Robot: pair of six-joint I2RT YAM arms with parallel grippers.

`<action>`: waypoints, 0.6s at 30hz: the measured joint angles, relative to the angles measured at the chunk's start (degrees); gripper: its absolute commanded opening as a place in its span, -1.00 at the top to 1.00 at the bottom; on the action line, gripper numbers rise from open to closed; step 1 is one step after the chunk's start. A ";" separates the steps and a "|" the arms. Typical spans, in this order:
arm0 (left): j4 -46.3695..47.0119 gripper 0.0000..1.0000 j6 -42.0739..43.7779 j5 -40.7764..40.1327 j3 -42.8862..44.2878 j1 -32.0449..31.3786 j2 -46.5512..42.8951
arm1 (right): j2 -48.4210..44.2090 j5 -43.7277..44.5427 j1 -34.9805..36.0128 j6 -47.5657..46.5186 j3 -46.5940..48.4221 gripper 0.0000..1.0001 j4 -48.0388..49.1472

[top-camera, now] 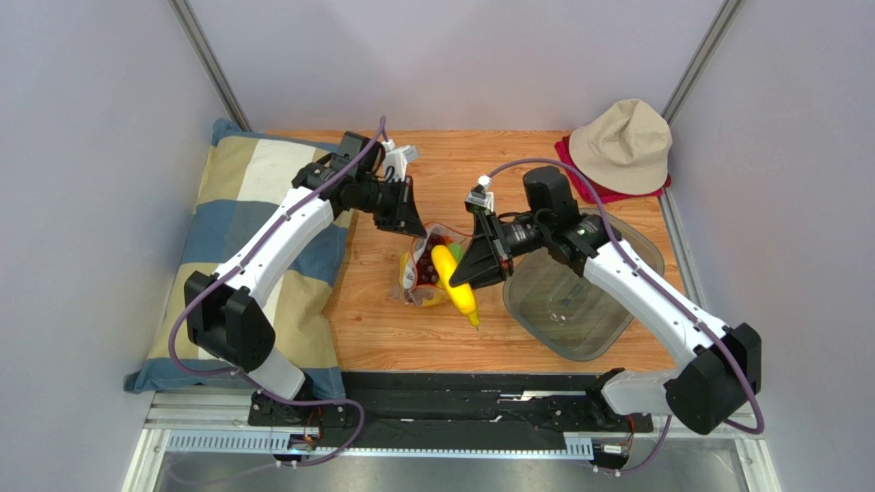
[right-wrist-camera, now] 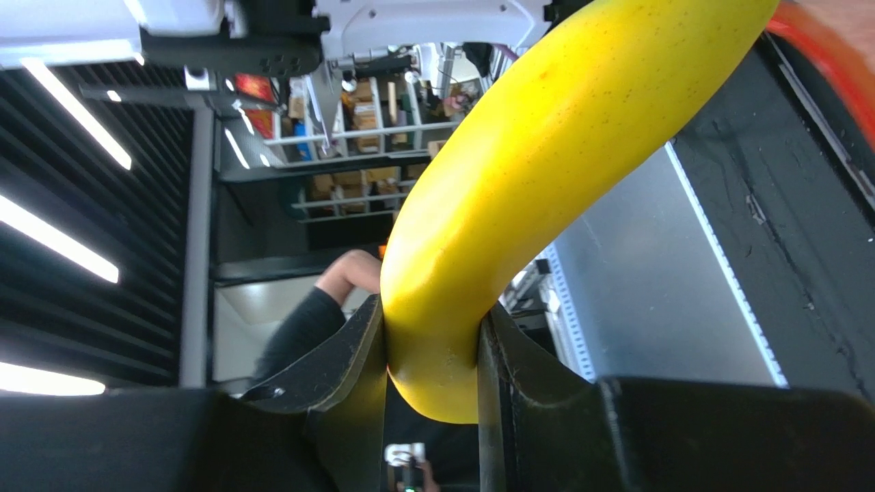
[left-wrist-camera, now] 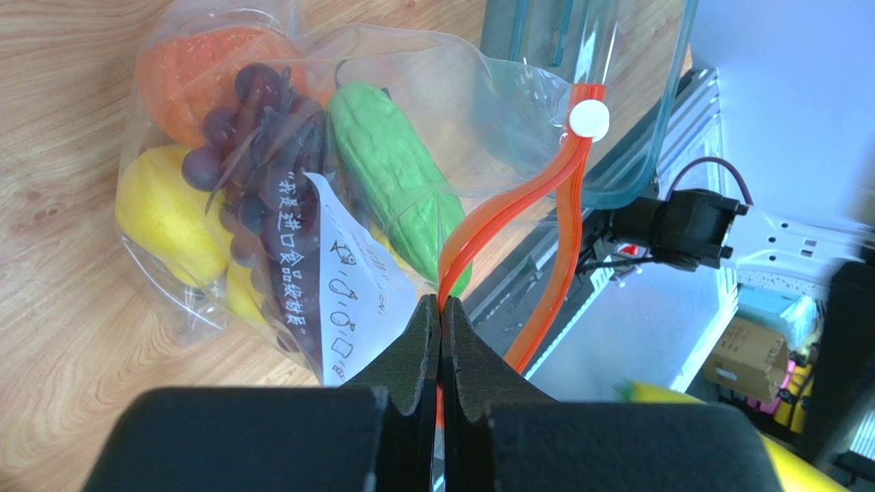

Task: Place the food in the zip-top bag and seal the zipper
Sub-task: Place the fake fruit in the zipper food storage bag.

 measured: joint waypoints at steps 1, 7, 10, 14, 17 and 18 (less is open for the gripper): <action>0.11 1.00 -0.13 0.02 -0.13 0.00 -0.04 | 1.16 0.02 0.00 1.81 -0.57 1.00 0.72; 1.01 1.00 -0.79 0.15 -1.31 0.00 -0.83 | 6.67 1.75 -0.57 8.61 -1.03 1.00 3.61; 1.22 1.00 -1.11 0.22 -1.64 0.00 -1.07 | 9.46 4.09 -1.75 10.56 0.17 1.00 3.87; 1.51 1.00 -1.31 0.24 -1.64 0.00 -1.07 | 12.98 8.81 -3.61 11.41 3.69 1.00 3.52; 1.57 1.00 -1.38 0.24 -1.64 0.00 -1.07 | 13.57 12.81 -4.33 11.39 5.22 1.00 3.39; 1.68 1.00 -1.38 0.24 -1.66 0.00 -1.07 | 13.57 14.16 -4.39 11.39 5.55 1.00 3.28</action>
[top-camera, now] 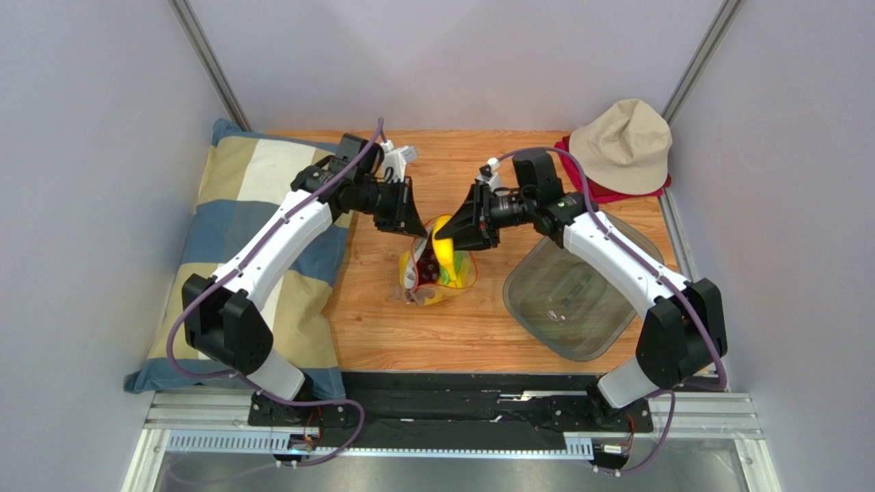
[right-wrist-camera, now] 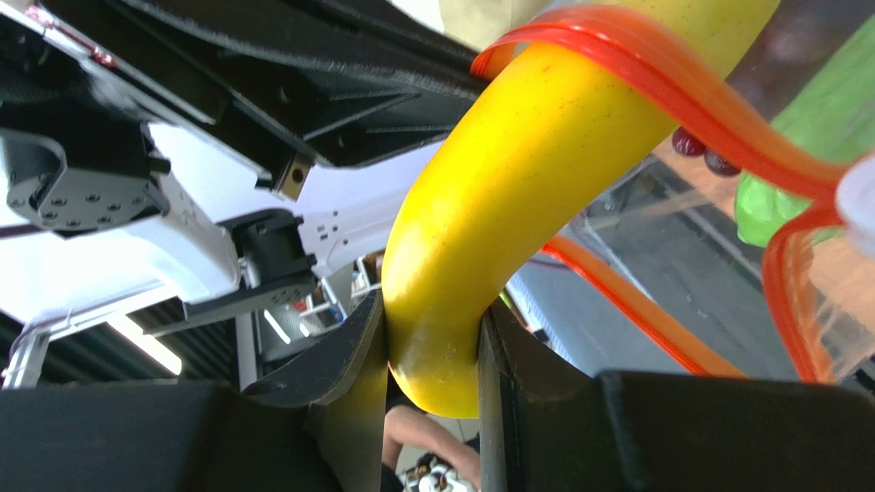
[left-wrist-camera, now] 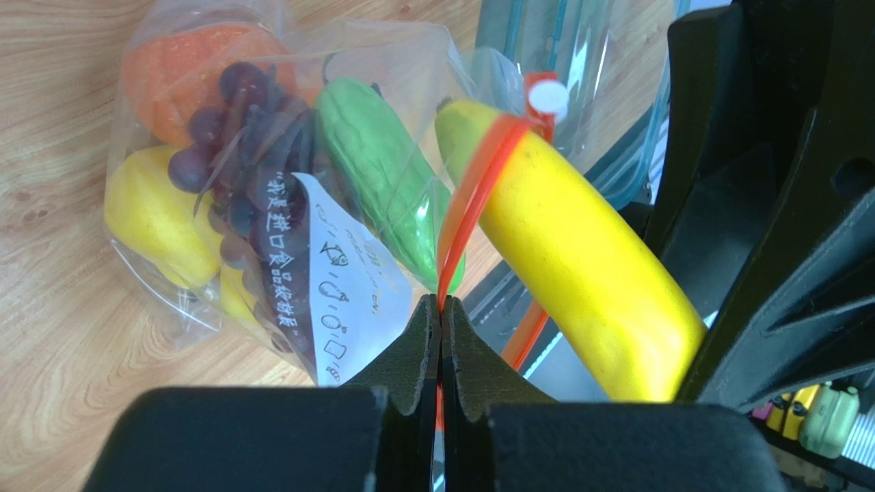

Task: Place the food in the zip-top bag and seal the zipper
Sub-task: Place the fake fruit in the zipper food storage bag.

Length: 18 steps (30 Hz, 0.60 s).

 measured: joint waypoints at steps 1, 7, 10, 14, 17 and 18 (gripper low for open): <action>0.13 1.00 0.00 0.00 0.00 0.00 0.00 | 0.00 1.25 0.00 0.02 0.15 1.00 0.04; 0.26 1.00 -0.02 0.17 0.02 0.02 0.00 | 1.36 6.08 0.02 0.90 -0.46 1.00 0.92; 0.24 1.00 -0.04 0.44 0.02 0.07 0.00 | 2.08 7.67 0.02 2.69 -1.60 1.00 2.25; 0.24 1.00 -0.04 1.09 0.02 0.11 0.02 | 2.91 9.31 0.04 5.11 -2.62 1.00 3.80; 0.24 1.00 -0.07 1.73 0.04 0.22 0.20 | 3.72 11.23 0.04 7.34 -2.62 1.00 4.92; 0.26 1.00 -0.07 1.86 0.04 0.31 0.26 | 3.96 11.82 0.11 7.98 -2.60 1.00 5.03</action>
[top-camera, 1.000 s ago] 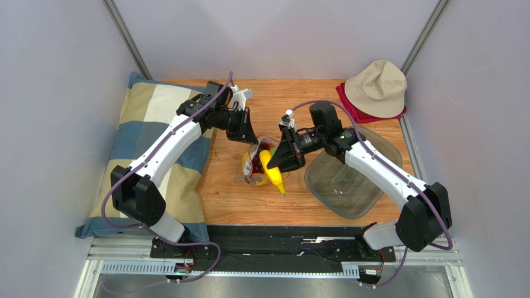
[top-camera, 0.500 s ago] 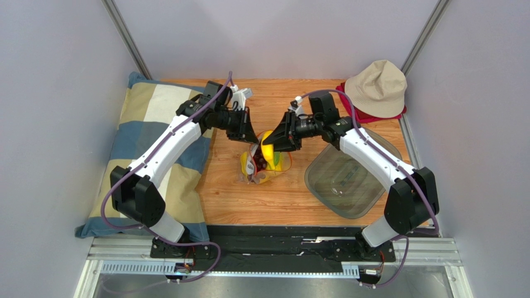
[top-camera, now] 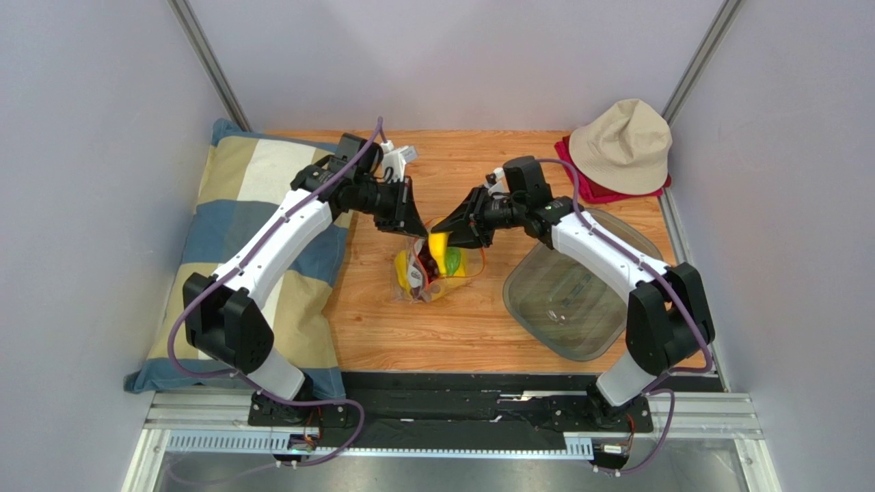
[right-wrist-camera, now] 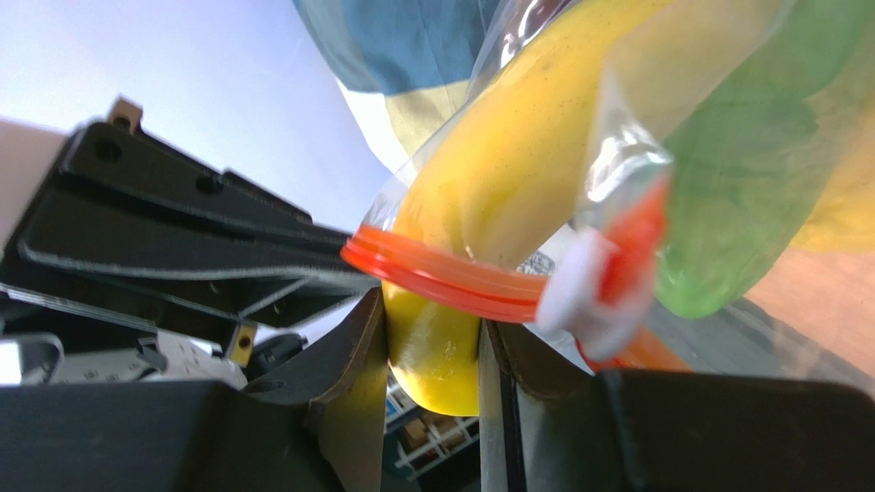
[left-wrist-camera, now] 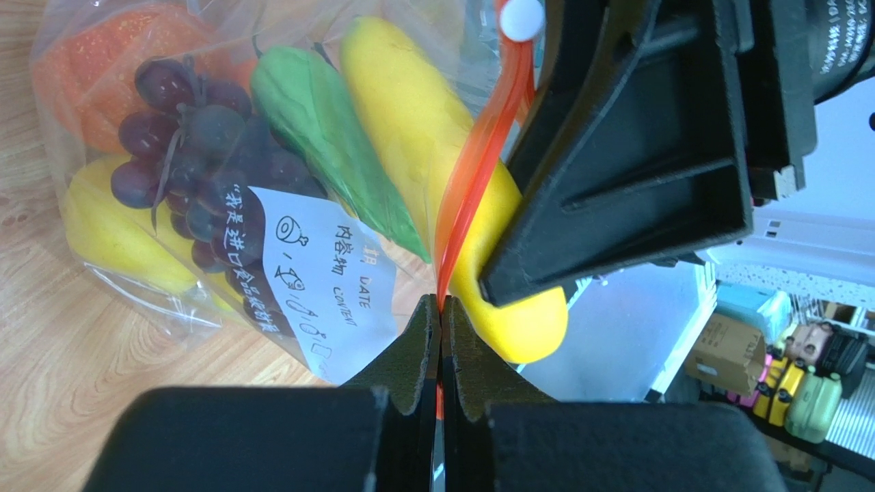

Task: Place the food in the zip-top bag and seal the zipper
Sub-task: Place the fake fruit in the zipper food storage bag.

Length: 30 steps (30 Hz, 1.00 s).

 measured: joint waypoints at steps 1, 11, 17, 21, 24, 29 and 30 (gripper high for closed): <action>-0.02 1.00 0.00 0.13 0.00 0.09 0.11 | 0.33 0.63 0.20 0.94 0.13 1.00 0.11; -0.11 1.00 0.07 0.87 0.13 1.75 1.14 | 2.32 5.49 1.40 7.43 3.52 1.00 -0.59; -0.50 1.00 0.11 1.11 0.13 2.19 1.86 | 3.74 6.64 1.86 10.25 5.75 1.00 -1.99; -0.98 1.00 0.26 1.25 0.13 2.49 2.36 | 4.13 8.17 2.32 10.95 6.21 0.93 -2.89; -1.40 1.00 0.26 1.75 0.13 2.86 2.80 | 4.13 9.77 2.78 10.91 6.14 0.77 -2.75; -2.36 1.00 0.24 2.89 0.66 4.13 3.65 | 4.11 11.58 3.21 8.94 4.24 -0.03 0.57; -2.73 1.00 0.24 3.19 1.01 4.37 3.76 | 4.11 11.76 3.21 8.39 3.58 -0.20 1.46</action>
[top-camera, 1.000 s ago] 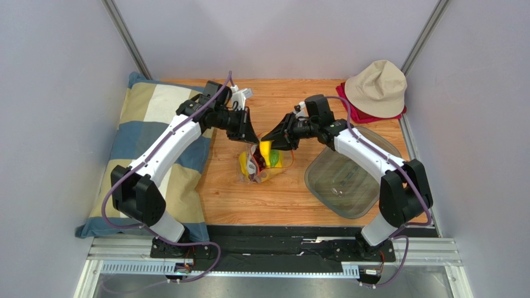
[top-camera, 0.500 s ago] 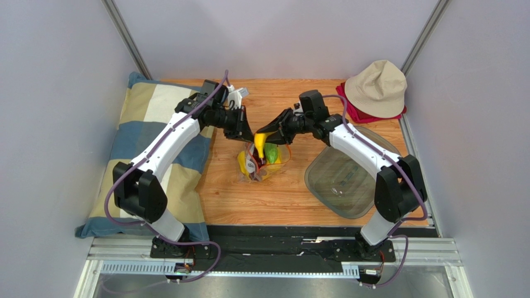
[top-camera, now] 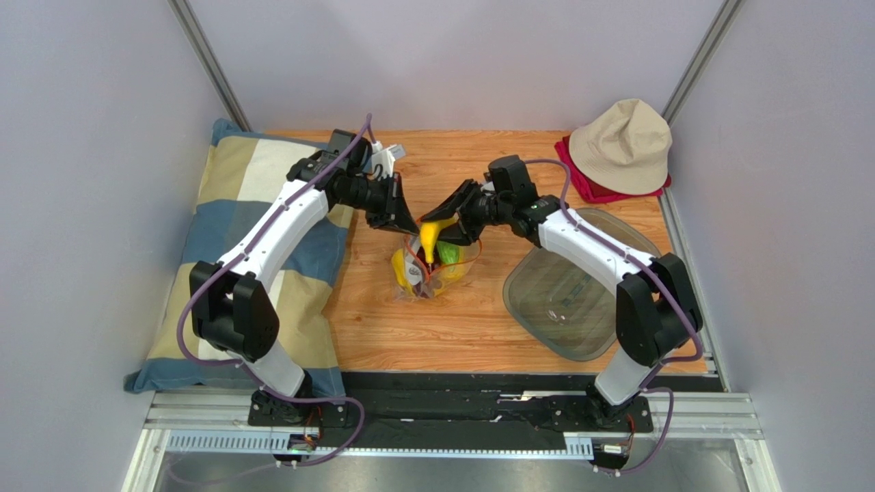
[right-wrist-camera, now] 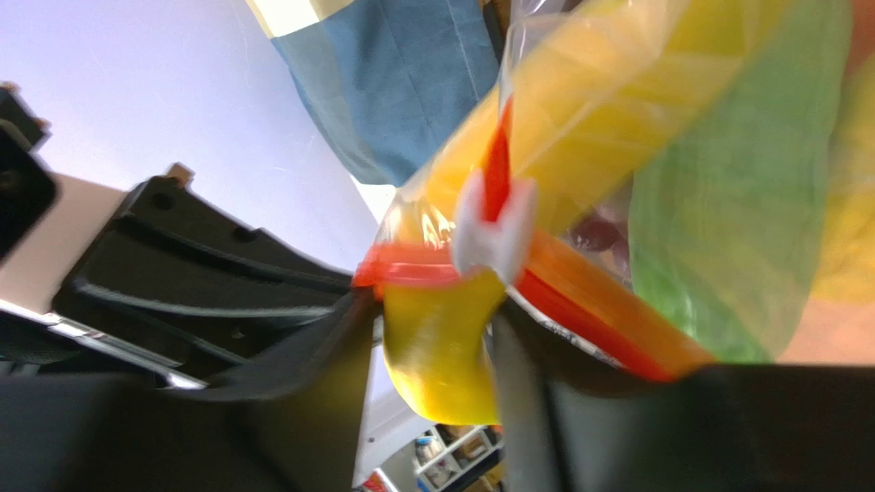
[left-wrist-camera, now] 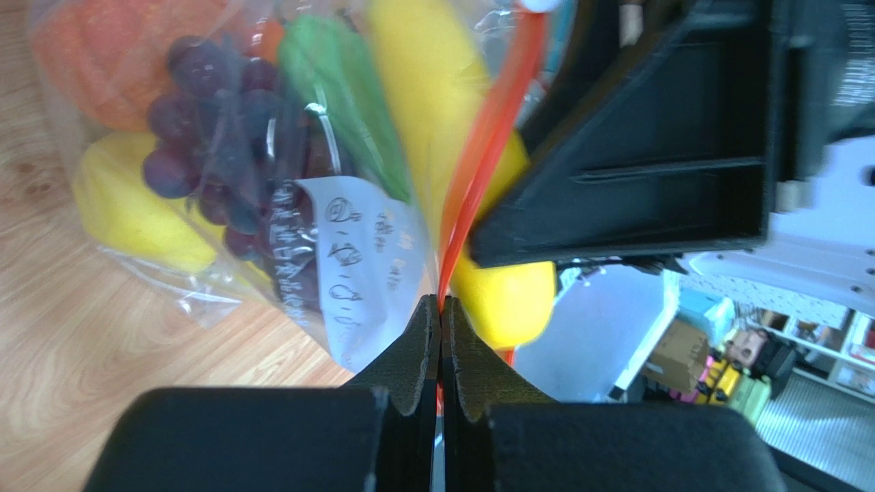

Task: Place the food in the zip-top bag and seal the zipper
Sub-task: Place the fake fruit in the zipper food storage bag, then adjust the zipper food storage bag at the center of the board.

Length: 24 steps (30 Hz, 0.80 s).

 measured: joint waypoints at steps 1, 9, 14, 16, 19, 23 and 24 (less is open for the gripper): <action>0.00 1.00 -0.04 0.72 0.28 0.11 0.04 | 0.00 0.04 0.00 -0.81 -0.74 -0.30 1.18; -1.20 1.00 0.44 3.04 2.25 0.52 0.09 | 0.61 -2.43 0.00 -12.09 0.04 -0.73 -0.13; -2.10 1.00 0.68 4.09 2.27 0.63 0.26 | -1.14 -3.41 0.13 -24.72 4.13 -0.65 -7.91; -2.10 1.00 0.68 4.28 2.29 0.66 0.46 | -3.23 -4.35 0.50 -29.97 5.22 -0.56 -11.78; -2.05 1.00 0.68 4.37 2.29 0.68 0.61 | -6.45 -6.12 0.70 -36.50 6.01 -0.47 -16.26; -1.64 1.00 0.68 4.37 2.32 0.68 0.63 | -9.57 -7.28 0.68 -45.64 9.01 -0.47 -22.84; -1.66 1.00 0.68 4.37 2.32 0.68 0.63 | -10.23 -6.58 0.55 -47.80 9.84 -0.47 -24.17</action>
